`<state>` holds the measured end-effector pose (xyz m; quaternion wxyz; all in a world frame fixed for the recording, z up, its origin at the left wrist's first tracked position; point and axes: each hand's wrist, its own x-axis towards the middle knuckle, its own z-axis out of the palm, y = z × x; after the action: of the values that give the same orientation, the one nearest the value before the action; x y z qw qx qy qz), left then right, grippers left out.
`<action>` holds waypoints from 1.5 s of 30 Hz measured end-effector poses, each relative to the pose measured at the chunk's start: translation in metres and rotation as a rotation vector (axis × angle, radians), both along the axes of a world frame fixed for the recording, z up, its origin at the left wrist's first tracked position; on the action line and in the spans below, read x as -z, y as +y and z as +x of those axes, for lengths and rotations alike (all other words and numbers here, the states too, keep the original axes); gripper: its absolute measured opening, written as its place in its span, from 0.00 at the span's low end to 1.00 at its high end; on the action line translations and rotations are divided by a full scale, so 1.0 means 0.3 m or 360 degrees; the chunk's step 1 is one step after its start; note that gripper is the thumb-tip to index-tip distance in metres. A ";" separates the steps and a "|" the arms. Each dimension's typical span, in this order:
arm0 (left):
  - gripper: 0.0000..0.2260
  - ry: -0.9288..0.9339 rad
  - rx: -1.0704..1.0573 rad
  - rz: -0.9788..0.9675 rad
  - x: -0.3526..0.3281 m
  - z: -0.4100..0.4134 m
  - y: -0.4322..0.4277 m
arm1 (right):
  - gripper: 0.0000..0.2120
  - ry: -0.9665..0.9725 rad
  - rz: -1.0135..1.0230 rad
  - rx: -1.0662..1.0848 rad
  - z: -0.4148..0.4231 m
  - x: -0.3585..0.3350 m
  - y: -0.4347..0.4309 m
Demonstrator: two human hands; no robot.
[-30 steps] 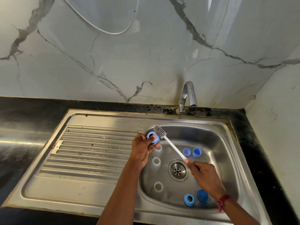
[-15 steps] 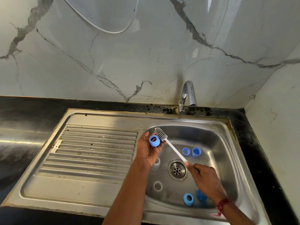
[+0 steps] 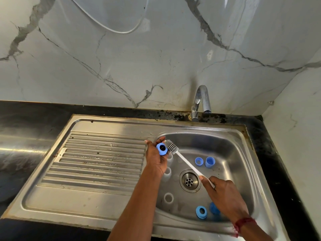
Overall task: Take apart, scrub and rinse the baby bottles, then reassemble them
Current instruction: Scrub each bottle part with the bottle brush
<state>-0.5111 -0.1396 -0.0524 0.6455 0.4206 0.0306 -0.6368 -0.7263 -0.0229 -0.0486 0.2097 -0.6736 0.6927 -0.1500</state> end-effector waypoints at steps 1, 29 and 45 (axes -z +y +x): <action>0.26 -0.0032 0.0011 0.0032 0.001 -0.004 0.000 | 0.25 0.0019 -0.0011 0.0006 0.008 -0.009 -0.005; 0.26 -0.0147 0.0127 0.0103 -0.064 0.090 -0.123 | 0.30 0.0192 -0.0109 -0.0157 0.044 0.019 -0.183; 0.26 0.0013 -0.0054 0.0133 -0.080 0.071 -0.139 | 0.25 0.0257 -0.0185 -0.0245 0.065 -0.032 -0.219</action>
<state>-0.4899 -0.1812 -0.0284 0.6379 0.4440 0.0670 -0.6256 -0.7070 -0.0886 -0.0391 0.1249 -0.7457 0.6436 -0.1186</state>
